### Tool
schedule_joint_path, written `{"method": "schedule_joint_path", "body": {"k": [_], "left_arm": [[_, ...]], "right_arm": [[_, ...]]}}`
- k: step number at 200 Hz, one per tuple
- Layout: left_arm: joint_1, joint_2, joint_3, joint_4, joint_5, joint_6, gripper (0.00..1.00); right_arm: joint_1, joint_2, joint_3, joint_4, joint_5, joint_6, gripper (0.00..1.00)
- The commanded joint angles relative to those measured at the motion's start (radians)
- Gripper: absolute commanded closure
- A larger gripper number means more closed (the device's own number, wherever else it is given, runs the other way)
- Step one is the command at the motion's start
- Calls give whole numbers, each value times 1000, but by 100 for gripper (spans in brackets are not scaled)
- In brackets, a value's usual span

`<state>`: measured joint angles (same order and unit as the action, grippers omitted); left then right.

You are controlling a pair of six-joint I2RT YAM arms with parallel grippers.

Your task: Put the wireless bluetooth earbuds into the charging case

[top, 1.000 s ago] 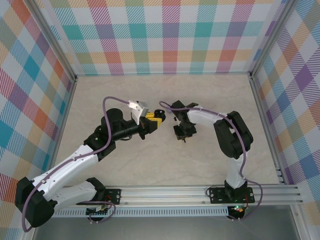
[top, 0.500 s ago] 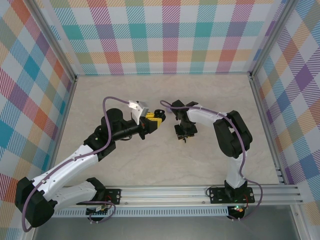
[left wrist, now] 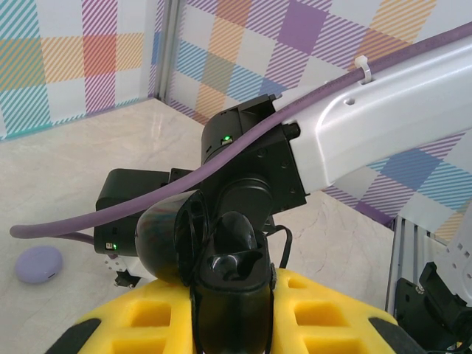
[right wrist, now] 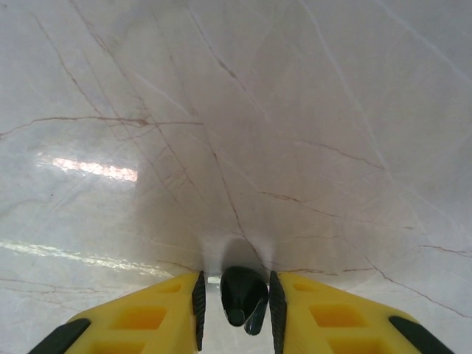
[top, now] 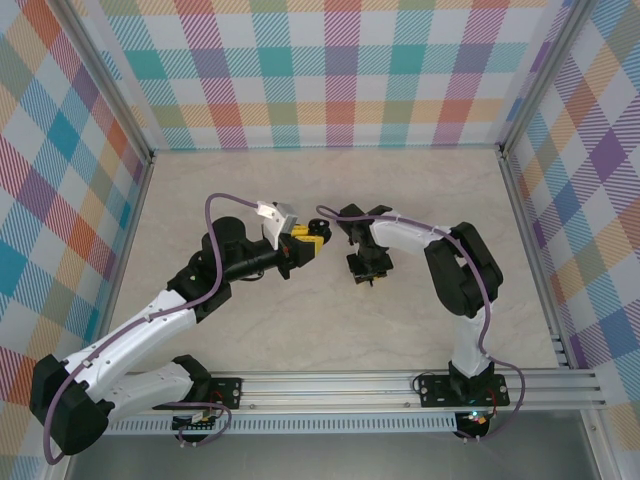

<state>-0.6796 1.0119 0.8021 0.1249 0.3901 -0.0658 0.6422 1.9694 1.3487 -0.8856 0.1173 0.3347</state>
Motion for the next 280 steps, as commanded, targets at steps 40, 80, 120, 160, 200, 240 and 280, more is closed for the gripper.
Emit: {"method": "schedule_joint_path", "body": {"k": [40, 80, 120, 160, 200, 240, 280], "left_arm": [[-10, -30, -9, 15, -6, -5, 94], [-11, -27, -5, 14, -3, -7, 94], [-11, -28, -4, 12, 1, -14, 94], [-11, -32, -4, 6, 1, -16, 94], [-10, -29, -5, 5, 0, -17, 94], [-10, -26, -7, 10, 3, -20, 94], [-11, -28, -7, 10, 4, -20, 94]], "right_arm": [[5, 46, 32, -24, 58, 32, 79], [5, 66, 89, -1, 76, -10, 81], [5, 113, 170, -13, 103, -99, 80], [6, 162, 207, -36, 102, -137, 77], [5, 137, 195, -23, 75, -121, 68], [4, 136, 205, -22, 59, -71, 65], [-1, 145, 226, -26, 34, -12, 66]]}}
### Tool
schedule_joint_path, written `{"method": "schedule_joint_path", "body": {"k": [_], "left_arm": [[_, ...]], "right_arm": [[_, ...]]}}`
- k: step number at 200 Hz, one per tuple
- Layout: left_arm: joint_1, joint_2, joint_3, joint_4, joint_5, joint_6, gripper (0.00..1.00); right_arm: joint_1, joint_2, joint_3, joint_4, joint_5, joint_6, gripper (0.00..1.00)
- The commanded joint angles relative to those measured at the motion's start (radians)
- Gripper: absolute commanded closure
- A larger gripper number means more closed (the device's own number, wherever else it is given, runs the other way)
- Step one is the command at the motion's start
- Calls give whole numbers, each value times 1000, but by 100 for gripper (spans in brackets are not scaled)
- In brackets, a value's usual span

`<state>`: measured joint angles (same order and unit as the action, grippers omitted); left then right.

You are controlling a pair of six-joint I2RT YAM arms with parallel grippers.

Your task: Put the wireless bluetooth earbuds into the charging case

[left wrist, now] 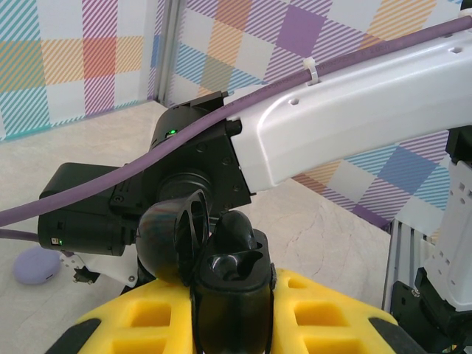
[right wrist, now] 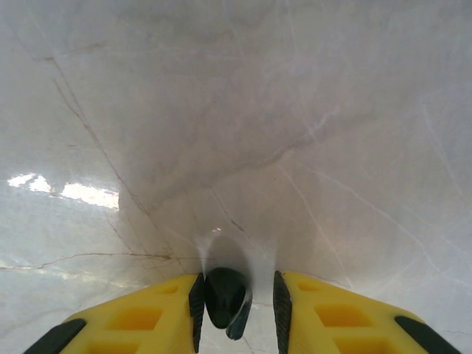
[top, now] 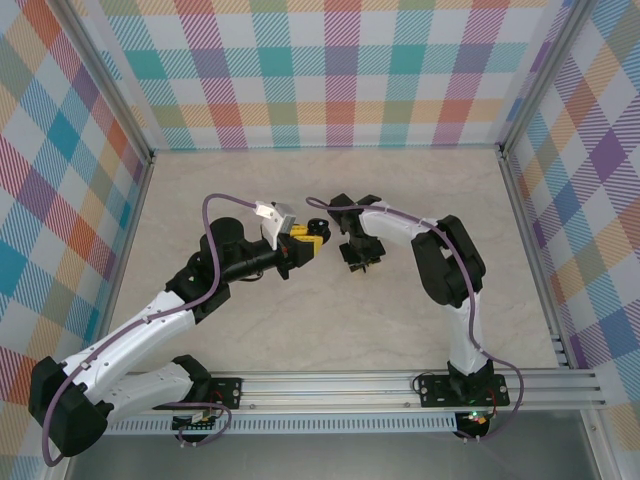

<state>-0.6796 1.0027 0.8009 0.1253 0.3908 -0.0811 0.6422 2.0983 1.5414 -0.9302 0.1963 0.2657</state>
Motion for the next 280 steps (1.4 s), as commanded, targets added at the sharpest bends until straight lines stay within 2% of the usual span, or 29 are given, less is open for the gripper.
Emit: {"method": "schedule_joint_path", "body": {"k": [1, 113, 280], "left_arm": [[-10, -19, -7, 10, 3, -5, 93], [-10, -19, -11, 21, 6, -7, 94], [-11, -22, -13, 20, 6, -9, 94]], "right_arm": [[-1, 16, 34, 19, -45, 58, 66], [-41, 29, 67, -11, -97, 139, 67], [-41, 44, 60, -61, -113, 127, 69]]}}
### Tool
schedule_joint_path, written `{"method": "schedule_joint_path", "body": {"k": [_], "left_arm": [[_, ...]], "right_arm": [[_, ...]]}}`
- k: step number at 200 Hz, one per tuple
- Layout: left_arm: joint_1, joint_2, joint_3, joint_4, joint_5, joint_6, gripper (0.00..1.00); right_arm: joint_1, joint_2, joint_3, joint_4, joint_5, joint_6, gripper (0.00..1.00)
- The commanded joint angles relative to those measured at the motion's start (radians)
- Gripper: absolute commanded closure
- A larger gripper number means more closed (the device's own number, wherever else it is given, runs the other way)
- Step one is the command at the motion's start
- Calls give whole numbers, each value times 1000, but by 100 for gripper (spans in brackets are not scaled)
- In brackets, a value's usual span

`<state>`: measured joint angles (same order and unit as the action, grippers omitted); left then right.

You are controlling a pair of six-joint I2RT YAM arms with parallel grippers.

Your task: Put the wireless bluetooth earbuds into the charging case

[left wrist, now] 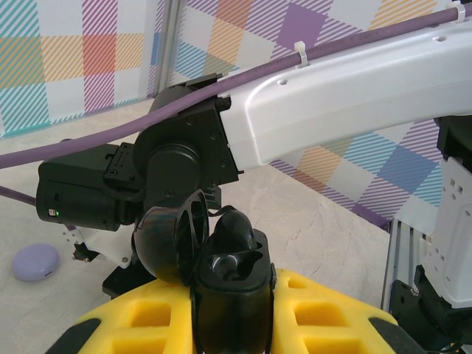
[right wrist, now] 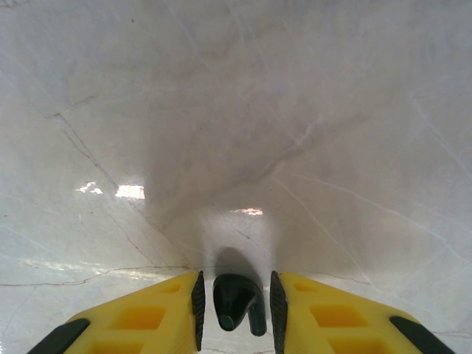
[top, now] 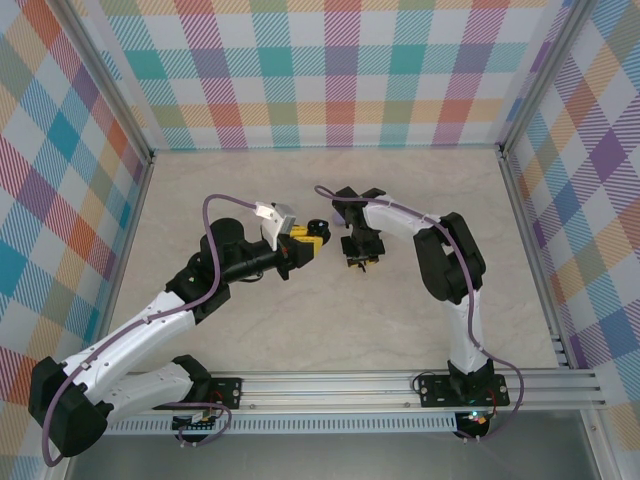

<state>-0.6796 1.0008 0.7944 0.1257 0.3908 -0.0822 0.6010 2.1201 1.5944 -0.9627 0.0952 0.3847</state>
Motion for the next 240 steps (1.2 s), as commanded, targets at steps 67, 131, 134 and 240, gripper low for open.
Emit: {"method": "schedule_joint_path", "body": {"k": [67, 131, 134, 240], "left_arm": [[-11, -15, -3, 23, 6, -8, 94], [-10, -18, -6, 19, 6, -10, 94], [-10, -19, -7, 19, 6, -10, 94], [-11, -24, -6, 15, 5, -10, 94]], "right_arm": [[0, 15, 0, -41, -26, 6, 68], [0, 19, -8, -36, -40, 5, 68], [0, 22, -8, -36, -37, 5, 68], [0, 48, -16, -32, 14, 31, 71]]}}
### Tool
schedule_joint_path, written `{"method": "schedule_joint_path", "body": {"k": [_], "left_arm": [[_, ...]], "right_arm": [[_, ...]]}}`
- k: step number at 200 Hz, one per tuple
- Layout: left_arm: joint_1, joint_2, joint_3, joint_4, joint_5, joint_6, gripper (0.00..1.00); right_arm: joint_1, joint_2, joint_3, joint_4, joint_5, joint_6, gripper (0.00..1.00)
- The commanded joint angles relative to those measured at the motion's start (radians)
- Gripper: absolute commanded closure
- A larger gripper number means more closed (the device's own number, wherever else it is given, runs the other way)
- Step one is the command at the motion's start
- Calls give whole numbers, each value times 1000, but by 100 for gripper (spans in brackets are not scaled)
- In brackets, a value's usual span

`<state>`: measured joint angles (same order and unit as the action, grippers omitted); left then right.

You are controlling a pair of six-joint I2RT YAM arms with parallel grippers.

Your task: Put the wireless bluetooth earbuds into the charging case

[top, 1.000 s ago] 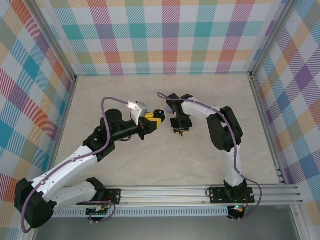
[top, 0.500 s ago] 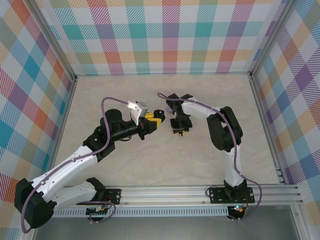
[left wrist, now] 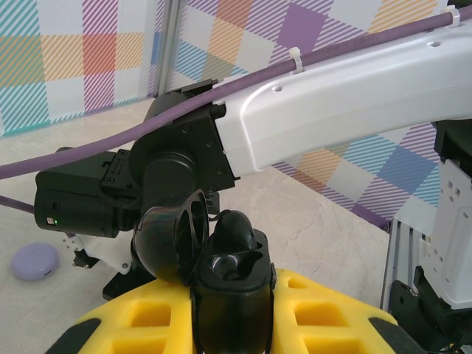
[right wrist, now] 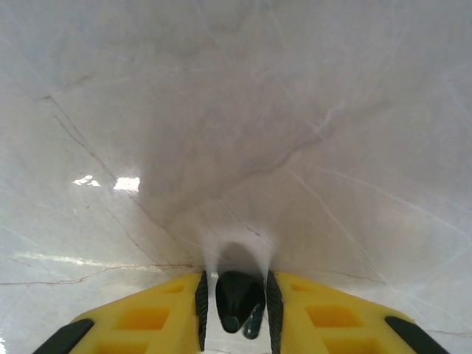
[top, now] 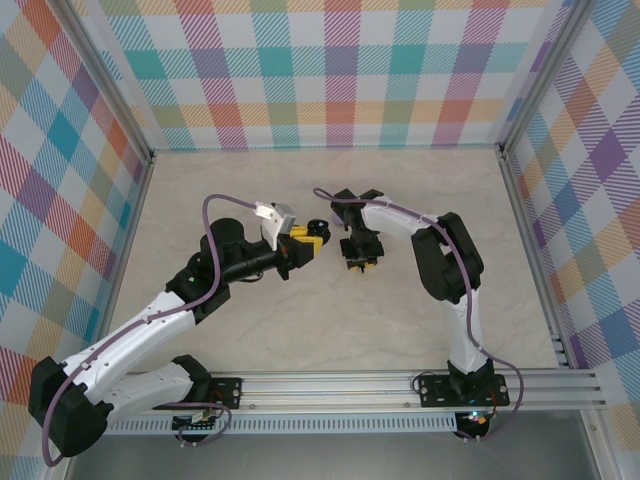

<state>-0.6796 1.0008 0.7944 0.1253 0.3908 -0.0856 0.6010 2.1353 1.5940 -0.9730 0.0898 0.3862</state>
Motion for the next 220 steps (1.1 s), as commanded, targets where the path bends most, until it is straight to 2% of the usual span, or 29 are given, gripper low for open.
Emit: {"method": "schedule_joint_path", "body": {"k": [1, 68, 112, 175, 220], "left_arm": [[-11, -24, -6, 15, 5, -7, 94], [-11, -36, -9, 7, 2, -6, 94], [-11, -36, -11, 0, -3, -14, 94], [-6, 42, 3, -21, -111, -120, 96], [18, 132, 6, -15, -132, -192, 95]], "right_arm": [[0, 32, -15, -21, 19, 30, 71], [0, 32, -39, 18, 50, 63, 79], [0, -26, -94, 66, 91, 48, 83], [-1, -218, -221, 176, 125, 5, 85], [-8, -390, -305, 230, 119, 3, 85]]}}
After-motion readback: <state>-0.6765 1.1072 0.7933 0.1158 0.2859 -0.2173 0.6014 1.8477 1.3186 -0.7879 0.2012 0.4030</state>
